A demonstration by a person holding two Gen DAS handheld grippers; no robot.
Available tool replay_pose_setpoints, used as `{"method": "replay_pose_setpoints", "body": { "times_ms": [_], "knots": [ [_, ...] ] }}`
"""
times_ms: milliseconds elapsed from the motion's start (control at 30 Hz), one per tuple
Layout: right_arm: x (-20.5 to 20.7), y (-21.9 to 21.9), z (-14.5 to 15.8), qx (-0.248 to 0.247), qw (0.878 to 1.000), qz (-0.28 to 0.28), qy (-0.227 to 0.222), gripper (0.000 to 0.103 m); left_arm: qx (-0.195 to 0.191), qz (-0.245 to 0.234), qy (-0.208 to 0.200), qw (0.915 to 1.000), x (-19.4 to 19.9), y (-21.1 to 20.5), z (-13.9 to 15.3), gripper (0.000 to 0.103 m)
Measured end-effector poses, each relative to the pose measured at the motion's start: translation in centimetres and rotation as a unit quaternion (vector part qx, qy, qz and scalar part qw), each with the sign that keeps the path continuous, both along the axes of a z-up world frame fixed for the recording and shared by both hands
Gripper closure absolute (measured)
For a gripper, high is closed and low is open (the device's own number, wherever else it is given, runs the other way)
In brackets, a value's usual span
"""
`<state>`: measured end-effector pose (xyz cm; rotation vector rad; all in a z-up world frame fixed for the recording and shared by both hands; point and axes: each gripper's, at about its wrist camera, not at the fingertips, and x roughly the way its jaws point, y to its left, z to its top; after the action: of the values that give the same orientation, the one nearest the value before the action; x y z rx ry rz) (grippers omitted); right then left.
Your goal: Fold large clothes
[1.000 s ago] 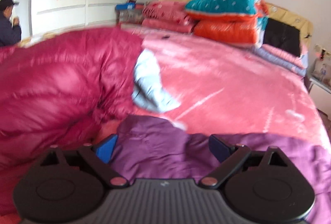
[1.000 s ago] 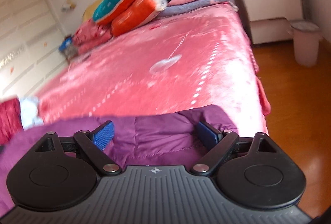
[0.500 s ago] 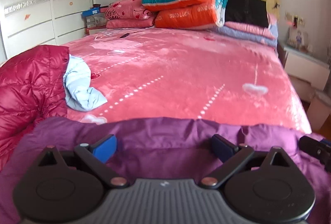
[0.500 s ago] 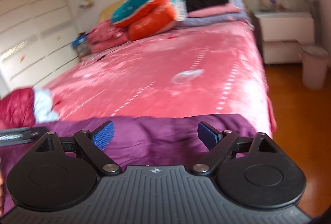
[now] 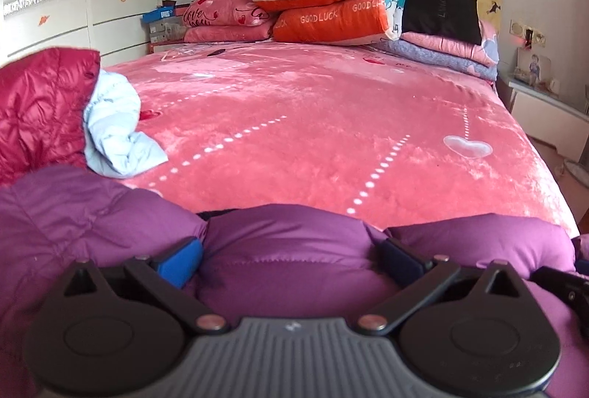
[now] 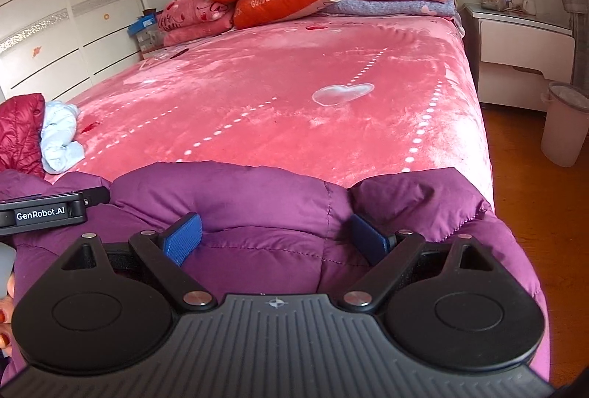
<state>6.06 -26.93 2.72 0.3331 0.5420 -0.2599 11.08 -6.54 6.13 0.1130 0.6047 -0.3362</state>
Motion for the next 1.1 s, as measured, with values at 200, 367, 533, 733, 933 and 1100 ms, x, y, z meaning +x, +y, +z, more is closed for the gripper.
{"method": "replay_pose_setpoints", "body": {
  "times_ms": [200,367,533,733,933,1100],
  "knots": [
    [0.4,-0.3,-0.6,0.013,1.000,-0.001,-0.004,0.000,-0.018,-0.003,-0.009,0.9998,0.4,0.0,-1.1,0.000],
    [0.4,-0.1,-0.9,0.009,1.000,-0.005,-0.009,0.000,-0.020,-0.005,-0.012,0.9997,0.7,-0.2,-1.6,0.000],
    [0.3,-0.2,-0.8,0.006,1.000,-0.005,-0.014,0.000,-0.012,-0.003,-0.016,0.9998,0.6,-0.4,-1.5,0.000],
    [-1.7,-1.8,0.4,0.070,0.997,-0.002,-0.039,0.000,0.008,-0.008,0.000,0.9999,-0.4,-0.1,1.0,0.001],
    [-7.4,-6.3,4.1,0.138,0.987,-0.006,-0.085,0.000,-0.033,-0.038,-0.003,0.9988,-3.8,4.4,7.3,0.001],
    [-13.0,-10.6,3.0,0.198,0.976,-0.021,-0.091,0.000,-0.056,-0.035,0.027,0.9974,-5.6,11.0,10.9,0.001]
  ]
}}
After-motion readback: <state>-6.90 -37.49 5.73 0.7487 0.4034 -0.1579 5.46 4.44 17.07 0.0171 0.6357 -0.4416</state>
